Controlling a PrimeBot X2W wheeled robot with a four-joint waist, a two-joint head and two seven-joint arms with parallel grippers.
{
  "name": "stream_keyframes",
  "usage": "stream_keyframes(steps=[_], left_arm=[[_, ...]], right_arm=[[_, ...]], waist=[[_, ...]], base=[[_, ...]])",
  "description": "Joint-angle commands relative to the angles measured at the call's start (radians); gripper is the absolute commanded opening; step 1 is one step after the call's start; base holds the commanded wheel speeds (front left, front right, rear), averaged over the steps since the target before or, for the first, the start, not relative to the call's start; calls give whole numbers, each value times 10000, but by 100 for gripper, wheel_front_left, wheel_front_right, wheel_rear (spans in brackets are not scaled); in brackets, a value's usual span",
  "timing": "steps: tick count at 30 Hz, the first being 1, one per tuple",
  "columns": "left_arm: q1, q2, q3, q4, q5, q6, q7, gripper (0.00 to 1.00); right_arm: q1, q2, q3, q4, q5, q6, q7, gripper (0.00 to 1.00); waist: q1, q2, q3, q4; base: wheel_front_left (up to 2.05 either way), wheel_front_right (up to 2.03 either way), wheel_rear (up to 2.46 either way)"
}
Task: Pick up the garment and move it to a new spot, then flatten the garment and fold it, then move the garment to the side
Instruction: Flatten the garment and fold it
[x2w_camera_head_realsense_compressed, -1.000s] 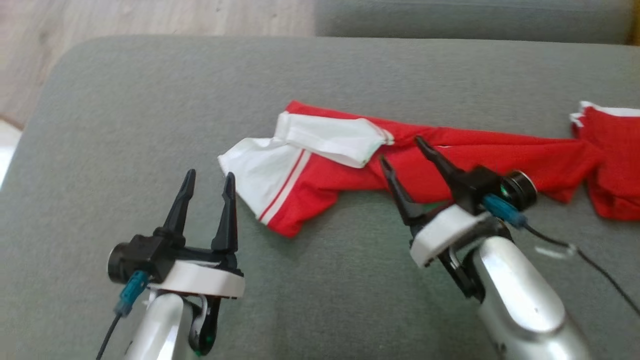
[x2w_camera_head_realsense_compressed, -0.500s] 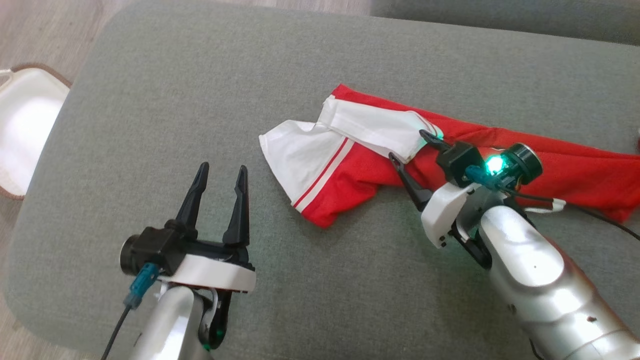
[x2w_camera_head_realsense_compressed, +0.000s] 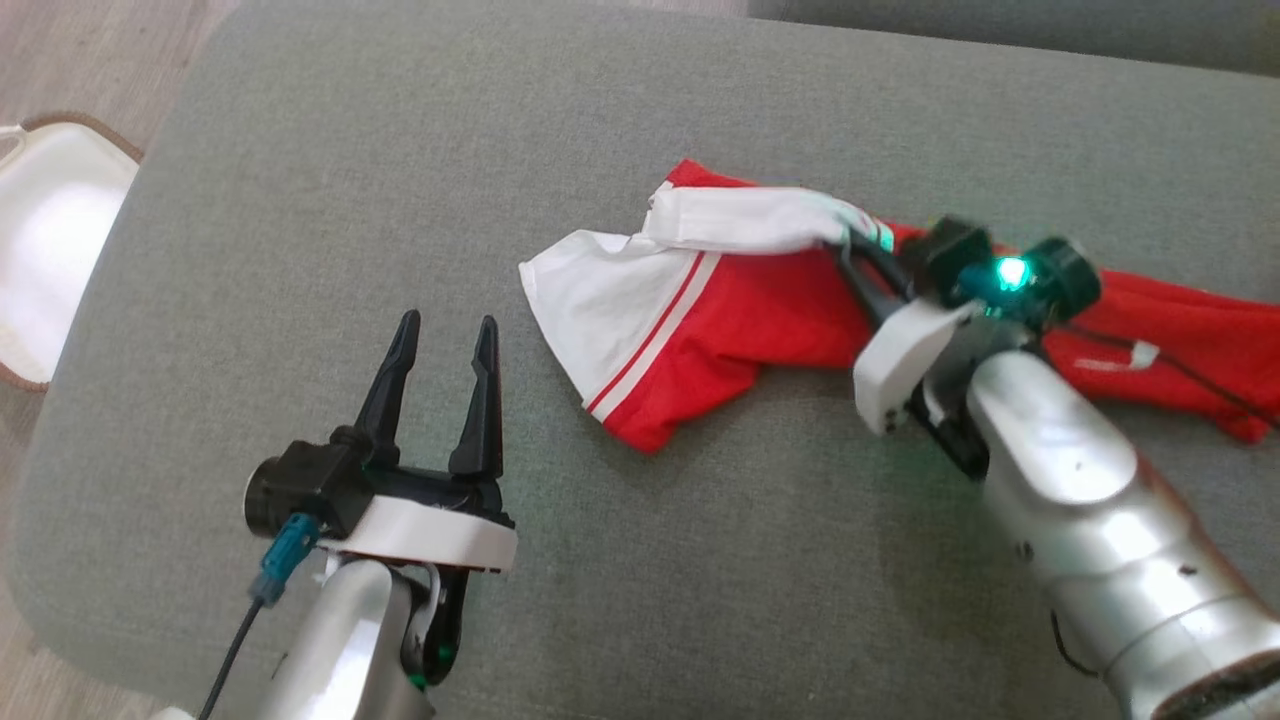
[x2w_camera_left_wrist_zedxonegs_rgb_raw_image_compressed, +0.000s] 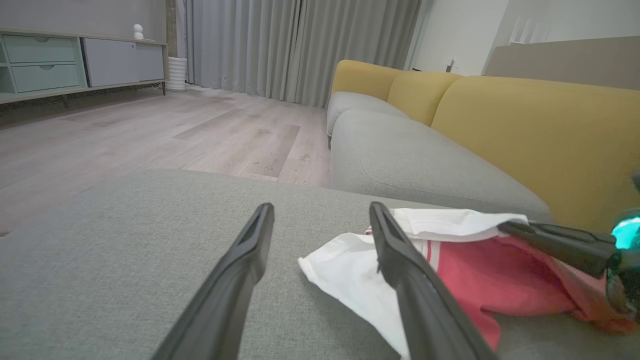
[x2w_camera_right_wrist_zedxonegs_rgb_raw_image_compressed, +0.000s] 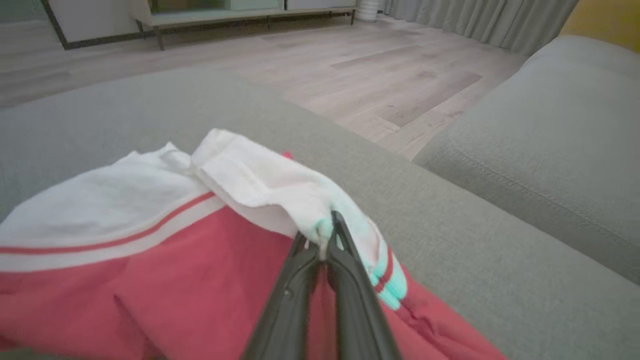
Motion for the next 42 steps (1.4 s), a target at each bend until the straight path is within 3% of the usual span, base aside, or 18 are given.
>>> stream_keyframes(steps=[1,5,13,21,28,35,39,42], left_arm=[[-260,70,265,-276,-17,68,-80,100],[-240,70,283,-295,-37,86,-80,100],[-428,70,-59,-412,-395,110,-80,100],[-565,70,-358,-349,-680,203,-80,100],[-511,70,-246,-278,-579,227,-80,100],[-407,70,-3,-217,-341,190,-80,100],[-279,70,117,-224,-254,173,-80,100],[-198,70,176,-246,-203,149,-80,100]], right_arm=[[-474,191,-3,-419,216,-7,-108,0],[-1078,2,-225,-760,625,-7,56,0],[-3145,-1028,-549,-923,1364,-7,1160,0],[-4040,-1676,-98,390,1898,-7,1787,0],[-3756,-1546,492,1090,2358,-7,1232,0],[-3498,-799,1683,-368,3727,-7,920,0],[-2702,-617,2525,-1902,4688,-7,1559,0],[-1887,-821,3253,-2826,4957,-7,2189,0]], waist=[[-1,0,-60,-38],[-1,0,-85,-66],[-1,0,210,434],[-1,0,392,1135],[-1,0,313,1177],[-1,0,16,836],[-1,0,-131,646],[-1,0,-149,552]], base=[[0,0,0],[0,0,0],[0,0,0],[0,0,0],[0,0,0],[0,0,0],[0,0,0],[0,0,0]])
